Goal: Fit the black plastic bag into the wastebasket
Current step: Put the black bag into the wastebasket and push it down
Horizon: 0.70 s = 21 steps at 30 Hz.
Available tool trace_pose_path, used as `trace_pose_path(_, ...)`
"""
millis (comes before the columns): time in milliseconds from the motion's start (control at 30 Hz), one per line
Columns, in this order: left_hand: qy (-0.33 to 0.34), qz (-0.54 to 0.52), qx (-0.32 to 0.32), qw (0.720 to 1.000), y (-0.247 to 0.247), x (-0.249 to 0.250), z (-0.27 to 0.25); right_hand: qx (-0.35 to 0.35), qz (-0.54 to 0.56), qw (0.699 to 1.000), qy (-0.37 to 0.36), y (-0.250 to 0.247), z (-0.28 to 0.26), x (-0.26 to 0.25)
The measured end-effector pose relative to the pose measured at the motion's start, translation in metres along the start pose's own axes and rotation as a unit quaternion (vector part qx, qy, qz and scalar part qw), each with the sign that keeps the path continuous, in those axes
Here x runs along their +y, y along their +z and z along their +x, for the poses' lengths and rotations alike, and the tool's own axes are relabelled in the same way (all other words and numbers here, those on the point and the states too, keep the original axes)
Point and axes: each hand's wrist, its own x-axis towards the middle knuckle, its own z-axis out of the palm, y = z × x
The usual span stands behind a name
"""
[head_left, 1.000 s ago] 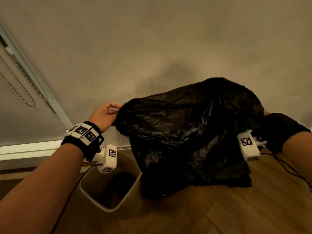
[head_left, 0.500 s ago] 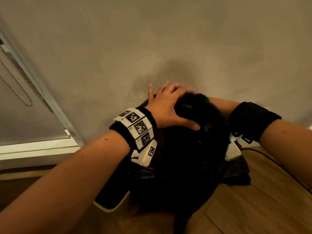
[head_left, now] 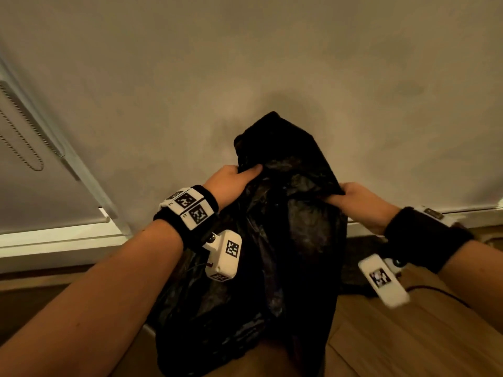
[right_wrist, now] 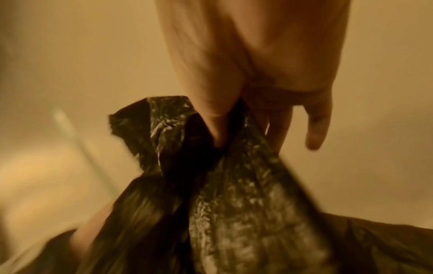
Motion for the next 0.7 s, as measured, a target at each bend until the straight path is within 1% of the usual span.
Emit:
trace_pose_path(67, -0.043, -0.04, -0.006, 0.998, 0.002, -0.006, 0.002, 0.088, -0.05, 0.995, 0.008, -0.01, 0.017, 0.001)
trace_pose_path(100, -0.061, -0.075, -0.001, 0.995, 0.003, -0.008, 0.003, 0.121, -0.104, 0.987, -0.002, -0.016, 0.023, 0.001)
trace_pose_path(167, -0.093, -0.166, 0.012, 0.982, 0.007, -0.011, 0.003, 0.201, -0.222, 0.952, -0.057, -0.015, 0.026, -0.004)
trace_pose_path(200, -0.104, -0.212, 0.016, 0.971, 0.01, -0.012, 0.004, 0.244, -0.234, 0.936, -0.097, -0.007, 0.023, -0.01)
trace_pose_path(233, -0.112, -0.252, 0.014, 0.961, 0.015, -0.013, 0.005, 0.268, -0.214, 0.929, -0.138, 0.004, 0.017, -0.017)
trace_pose_path(267, -0.117, -0.283, 0.012, 0.952, 0.02, -0.012, 0.005, 0.258, -0.186, 0.935, -0.156, 0.017, 0.011, -0.025)
trace_pose_path(300, -0.118, -0.309, 0.006, 0.944, 0.025, -0.01, 0.006, 0.216, -0.163, 0.951, -0.149, 0.031, 0.006, -0.032)
trace_pose_path(333, -0.119, -0.33, -0.002, 0.936, 0.03, -0.009, 0.005, 0.16, -0.152, 0.968, -0.122, 0.045, 0.001, -0.038)
trace_pose_path(367, -0.12, -0.346, -0.013, 0.93, 0.035, -0.007, 0.004, 0.106, -0.152, 0.978, -0.091, 0.056, 0.0, -0.04)
trace_pose_path(400, -0.122, -0.349, -0.028, 0.929, 0.038, -0.006, 0.002, 0.073, -0.156, 0.982, -0.074, 0.064, 0.003, -0.038)
trace_pose_path(467, -0.11, -0.333, -0.058, 0.935, 0.041, -0.009, -0.002, 0.059, -0.128, 0.988, -0.07, 0.067, 0.008, -0.033)
trace_pose_path(533, -0.093, -0.297, -0.078, 0.947, 0.039, -0.021, -0.005, 0.032, -0.055, 0.996, -0.06, 0.06, 0.01, -0.027)
trace_pose_path(600, -0.092, -0.276, -0.099, 0.952, 0.033, -0.036, -0.006, -0.025, 0.05, 0.998, -0.027, 0.051, 0.01, -0.021)
trace_pose_path(633, -0.095, -0.269, -0.107, 0.952, 0.03, -0.041, -0.008, -0.048, 0.11, 0.993, -0.006, 0.047, 0.009, -0.02)
trace_pose_path(667, -0.1, -0.262, -0.109, 0.954, 0.027, -0.047, -0.01, -0.056, 0.174, 0.983, 0.019, 0.041, 0.01, -0.019)
trace_pose_path(700, -0.107, -0.26, -0.11, 0.953, 0.024, -0.053, -0.012, -0.046, 0.226, 0.972, 0.05, 0.034, 0.012, -0.018)
